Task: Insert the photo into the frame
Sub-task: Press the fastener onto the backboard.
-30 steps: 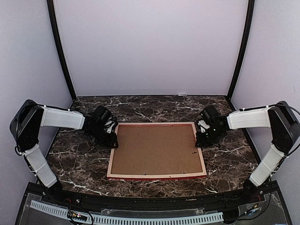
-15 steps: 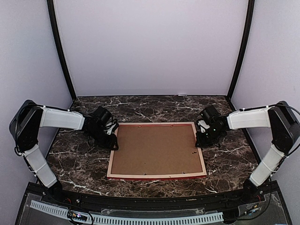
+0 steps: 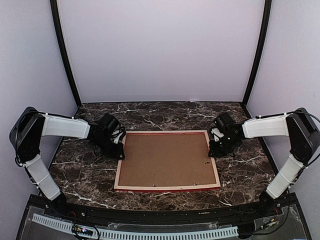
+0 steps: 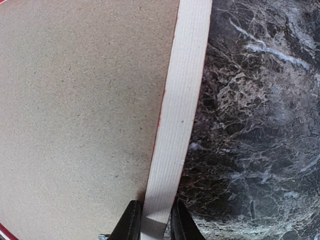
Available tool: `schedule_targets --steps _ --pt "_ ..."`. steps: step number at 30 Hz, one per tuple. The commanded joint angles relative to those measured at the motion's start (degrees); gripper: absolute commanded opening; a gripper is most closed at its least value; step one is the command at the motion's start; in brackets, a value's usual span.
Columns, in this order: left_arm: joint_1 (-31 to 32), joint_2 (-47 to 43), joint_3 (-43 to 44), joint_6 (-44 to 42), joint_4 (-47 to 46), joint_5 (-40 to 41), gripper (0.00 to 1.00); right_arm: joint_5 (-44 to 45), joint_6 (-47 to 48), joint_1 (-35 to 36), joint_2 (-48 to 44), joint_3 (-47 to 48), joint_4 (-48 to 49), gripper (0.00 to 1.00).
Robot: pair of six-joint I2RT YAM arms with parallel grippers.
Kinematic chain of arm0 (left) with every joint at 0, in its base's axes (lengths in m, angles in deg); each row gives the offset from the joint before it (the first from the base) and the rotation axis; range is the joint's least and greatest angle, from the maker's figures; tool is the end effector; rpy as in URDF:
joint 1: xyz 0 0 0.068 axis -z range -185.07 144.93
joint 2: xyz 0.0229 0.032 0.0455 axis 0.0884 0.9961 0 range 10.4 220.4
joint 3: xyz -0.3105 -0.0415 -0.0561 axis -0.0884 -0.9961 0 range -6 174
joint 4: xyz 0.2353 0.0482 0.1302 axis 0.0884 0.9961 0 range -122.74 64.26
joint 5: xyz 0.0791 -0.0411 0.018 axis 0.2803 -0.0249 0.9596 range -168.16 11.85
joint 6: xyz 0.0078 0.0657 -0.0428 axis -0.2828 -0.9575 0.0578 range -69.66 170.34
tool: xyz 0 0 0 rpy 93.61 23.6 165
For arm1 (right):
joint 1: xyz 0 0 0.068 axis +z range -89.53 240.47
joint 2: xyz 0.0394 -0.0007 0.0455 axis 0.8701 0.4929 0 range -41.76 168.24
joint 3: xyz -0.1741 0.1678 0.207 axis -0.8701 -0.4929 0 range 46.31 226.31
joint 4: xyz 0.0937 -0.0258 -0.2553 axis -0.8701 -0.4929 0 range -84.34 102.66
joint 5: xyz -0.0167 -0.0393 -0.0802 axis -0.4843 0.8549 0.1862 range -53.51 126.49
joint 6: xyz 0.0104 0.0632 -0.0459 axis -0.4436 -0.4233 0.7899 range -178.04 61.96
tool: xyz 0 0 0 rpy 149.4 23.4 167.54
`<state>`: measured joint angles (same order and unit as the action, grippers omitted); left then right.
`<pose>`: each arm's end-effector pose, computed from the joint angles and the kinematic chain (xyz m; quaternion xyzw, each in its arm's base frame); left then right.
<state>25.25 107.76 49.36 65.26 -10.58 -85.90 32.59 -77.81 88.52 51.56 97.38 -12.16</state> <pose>0.2998 -0.1860 0.1670 0.1453 0.9617 -0.1465 0.1805 0.2838 0.1565 0.1648 -0.0775 0.9764 0.1110 0.1681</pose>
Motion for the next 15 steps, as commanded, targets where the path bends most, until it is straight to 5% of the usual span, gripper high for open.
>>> schedule_targets --steps 1,4,7,9,15 --pt "0.08 -1.73 -1.88 -0.96 -1.83 3.82 0.16 -0.77 1.29 -0.11 0.38 -1.50 -0.36 0.20" --pt "0.08 -3.33 -2.77 0.01 -2.91 3.52 0.26 -0.67 1.31 -0.16 0.23 -1.58 -0.49 0.20" --pt "0.08 -4.06 -2.91 0.85 -2.79 2.61 0.53 -0.67 1.31 -0.09 0.20 -1.54 -0.47 0.21" --pt "0.07 -4.71 -3.27 1.59 -2.60 1.80 0.61 -0.67 1.24 -0.12 0.08 -1.50 -0.55 0.21" --pt "0.08 -7.25 -5.22 4.11 -2.49 -1.43 0.66 0.09 0.92 -0.10 -1.30 -1.59 -1.02 0.26"
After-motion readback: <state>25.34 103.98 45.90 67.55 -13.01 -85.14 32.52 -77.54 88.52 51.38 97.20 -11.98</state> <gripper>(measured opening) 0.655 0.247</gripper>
